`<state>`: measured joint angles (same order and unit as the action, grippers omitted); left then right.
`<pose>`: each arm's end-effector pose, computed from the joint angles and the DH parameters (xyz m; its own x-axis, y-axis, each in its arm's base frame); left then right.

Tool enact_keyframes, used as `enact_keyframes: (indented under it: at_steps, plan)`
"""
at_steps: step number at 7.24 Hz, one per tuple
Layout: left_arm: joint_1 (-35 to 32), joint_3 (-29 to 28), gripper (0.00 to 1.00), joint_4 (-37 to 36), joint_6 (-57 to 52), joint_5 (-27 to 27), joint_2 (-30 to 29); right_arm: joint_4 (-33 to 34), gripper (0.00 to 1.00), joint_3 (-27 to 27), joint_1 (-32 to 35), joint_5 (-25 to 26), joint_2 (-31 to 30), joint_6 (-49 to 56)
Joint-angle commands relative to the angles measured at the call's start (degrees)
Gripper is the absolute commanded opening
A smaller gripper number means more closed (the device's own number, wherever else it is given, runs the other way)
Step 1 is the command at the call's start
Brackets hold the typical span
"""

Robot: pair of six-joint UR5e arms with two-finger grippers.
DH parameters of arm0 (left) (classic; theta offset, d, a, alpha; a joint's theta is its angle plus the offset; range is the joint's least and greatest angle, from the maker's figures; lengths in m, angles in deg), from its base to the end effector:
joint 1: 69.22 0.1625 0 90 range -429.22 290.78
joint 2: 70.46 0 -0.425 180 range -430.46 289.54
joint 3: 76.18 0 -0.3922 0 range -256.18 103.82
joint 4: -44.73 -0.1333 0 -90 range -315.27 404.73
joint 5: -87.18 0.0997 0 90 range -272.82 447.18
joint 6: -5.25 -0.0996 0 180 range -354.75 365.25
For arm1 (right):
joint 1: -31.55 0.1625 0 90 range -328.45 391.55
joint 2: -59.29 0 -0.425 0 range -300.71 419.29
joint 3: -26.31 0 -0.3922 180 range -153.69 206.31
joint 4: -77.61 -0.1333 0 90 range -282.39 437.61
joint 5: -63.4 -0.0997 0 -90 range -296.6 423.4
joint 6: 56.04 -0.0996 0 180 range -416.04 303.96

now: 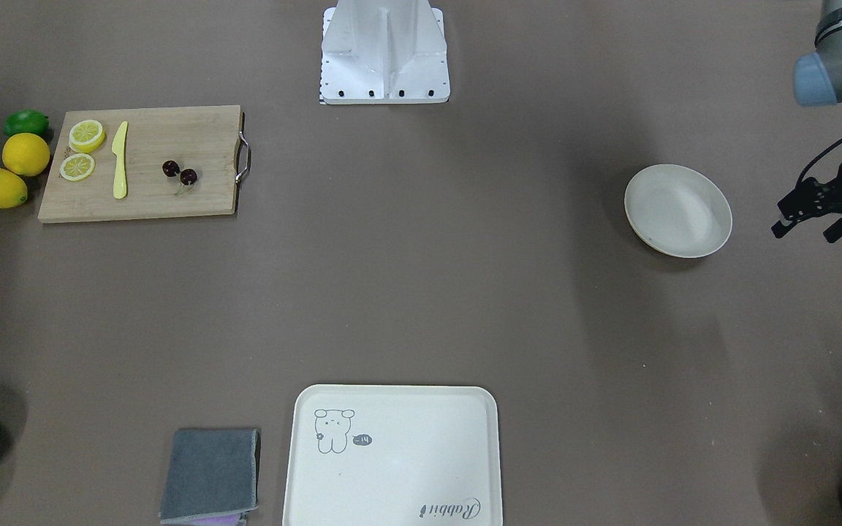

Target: Place red cherry on plate

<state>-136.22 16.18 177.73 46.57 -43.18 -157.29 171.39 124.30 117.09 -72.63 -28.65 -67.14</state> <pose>0.1295 -0.4812 0.5817 0.5903 0.0740 -0.8038 0.1335 0.9731 0.1876 0.0219 -0.5114 0.5766 0.6881 0.0609 0.7230 -0.0562 0.9980 -0.0306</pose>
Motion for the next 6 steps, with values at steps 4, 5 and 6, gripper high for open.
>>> enact_keyframes:
  at_steps: [4,5,6]
  plan:
    - [12.0,-6.6,0.94,19.1,8.8,2.7,4.3,0.0,1.00,0.4,0.0,0.0,0.1,-0.2]
    - [12.3,-6.6,0.86,19.1,8.7,2.6,4.3,0.0,1.00,0.4,0.0,0.1,0.3,-0.2]
    - [12.8,-6.7,0.65,19.1,8.7,2.6,4.4,0.0,1.00,0.4,0.0,0.1,0.6,-0.2]
